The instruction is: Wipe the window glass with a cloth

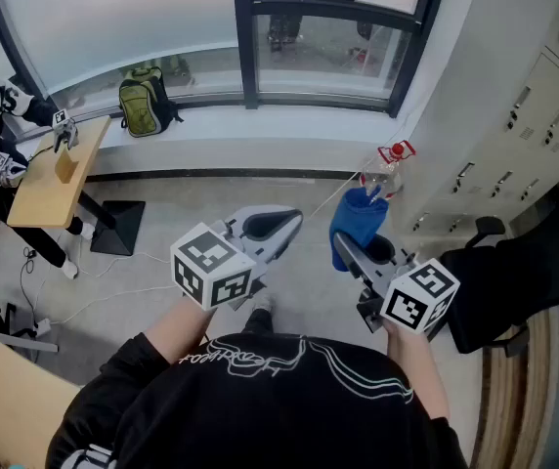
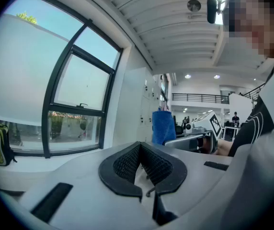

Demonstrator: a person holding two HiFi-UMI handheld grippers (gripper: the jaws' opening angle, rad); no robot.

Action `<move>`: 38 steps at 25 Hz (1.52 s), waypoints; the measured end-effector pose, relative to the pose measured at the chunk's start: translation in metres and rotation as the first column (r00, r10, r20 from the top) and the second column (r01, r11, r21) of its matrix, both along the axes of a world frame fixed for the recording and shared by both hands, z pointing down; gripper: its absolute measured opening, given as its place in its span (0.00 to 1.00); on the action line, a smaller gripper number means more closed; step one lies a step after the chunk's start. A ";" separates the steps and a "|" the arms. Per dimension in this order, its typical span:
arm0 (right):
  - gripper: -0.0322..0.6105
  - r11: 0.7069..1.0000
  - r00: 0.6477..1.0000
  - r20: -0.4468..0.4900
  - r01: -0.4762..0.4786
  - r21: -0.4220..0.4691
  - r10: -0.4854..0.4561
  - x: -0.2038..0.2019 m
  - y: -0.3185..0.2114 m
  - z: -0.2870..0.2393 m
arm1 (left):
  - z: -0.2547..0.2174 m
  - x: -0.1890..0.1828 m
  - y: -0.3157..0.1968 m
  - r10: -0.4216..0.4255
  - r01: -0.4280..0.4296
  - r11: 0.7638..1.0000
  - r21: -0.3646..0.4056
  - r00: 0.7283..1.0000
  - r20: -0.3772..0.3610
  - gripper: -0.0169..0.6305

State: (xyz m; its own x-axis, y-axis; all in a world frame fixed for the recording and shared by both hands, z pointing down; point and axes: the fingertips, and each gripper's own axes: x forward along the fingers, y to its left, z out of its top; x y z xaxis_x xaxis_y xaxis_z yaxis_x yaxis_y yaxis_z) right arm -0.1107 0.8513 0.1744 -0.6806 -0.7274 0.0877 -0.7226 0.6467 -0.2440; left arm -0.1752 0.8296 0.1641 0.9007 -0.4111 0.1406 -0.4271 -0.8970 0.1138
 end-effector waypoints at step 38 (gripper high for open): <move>0.20 0.982 0.990 0.111 -0.063 -0.177 0.083 -0.041 -0.306 0.077 | 0.081 -0.068 -0.314 -0.012 0.016 0.981 -0.193 1.000 0.022 0.03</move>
